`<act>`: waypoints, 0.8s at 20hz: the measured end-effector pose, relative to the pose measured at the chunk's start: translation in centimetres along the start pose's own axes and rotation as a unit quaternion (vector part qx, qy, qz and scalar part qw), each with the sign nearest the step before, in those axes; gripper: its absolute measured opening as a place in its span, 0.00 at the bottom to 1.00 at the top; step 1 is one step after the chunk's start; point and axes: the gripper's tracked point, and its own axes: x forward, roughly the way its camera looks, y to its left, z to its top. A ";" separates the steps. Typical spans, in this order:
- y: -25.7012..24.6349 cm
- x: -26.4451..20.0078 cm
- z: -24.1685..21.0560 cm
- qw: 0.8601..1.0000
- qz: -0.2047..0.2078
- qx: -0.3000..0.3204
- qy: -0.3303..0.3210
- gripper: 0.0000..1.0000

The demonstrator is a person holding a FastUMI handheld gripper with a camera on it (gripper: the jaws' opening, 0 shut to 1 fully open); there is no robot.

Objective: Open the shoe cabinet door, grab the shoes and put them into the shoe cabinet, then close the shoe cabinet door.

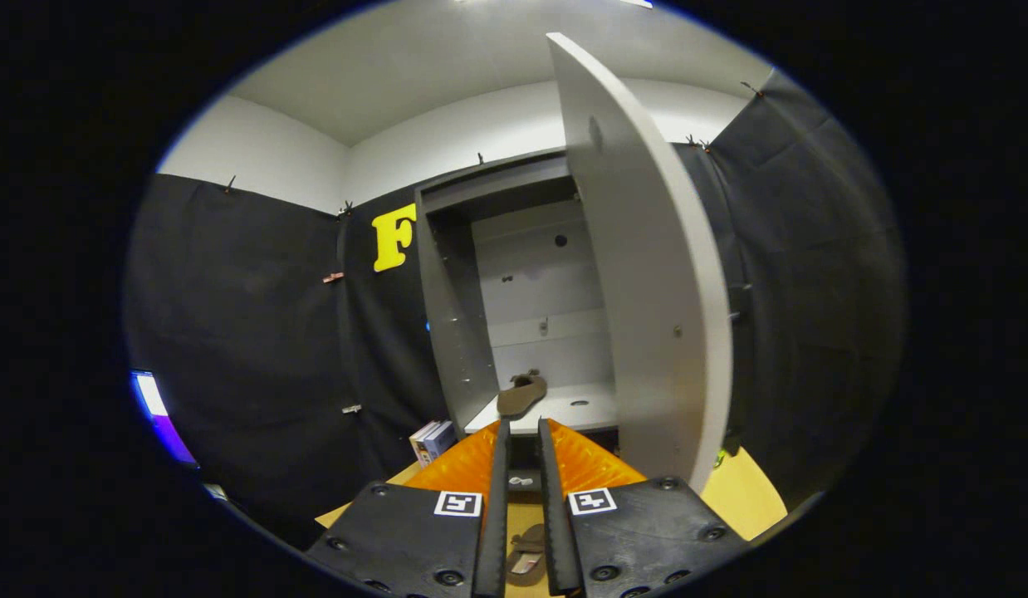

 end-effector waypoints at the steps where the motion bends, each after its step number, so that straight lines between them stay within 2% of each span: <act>1: 1.0 0.6 -0.6 1.000 0.013 0.010 -0.002 0.23; 4: 3.0 2.6 -4.3 1.000 0.009 0.001 0.029 0.23; 9: 4.4 6.6 -13.5 0.994 -0.019 -0.007 0.108 0.23; 12: 4.6 8.4 -20.5 0.982 -0.049 0.005 0.181 0.24; 16: 3.6 9.4 -28.7 0.961 -0.087 -0.012 0.262 0.24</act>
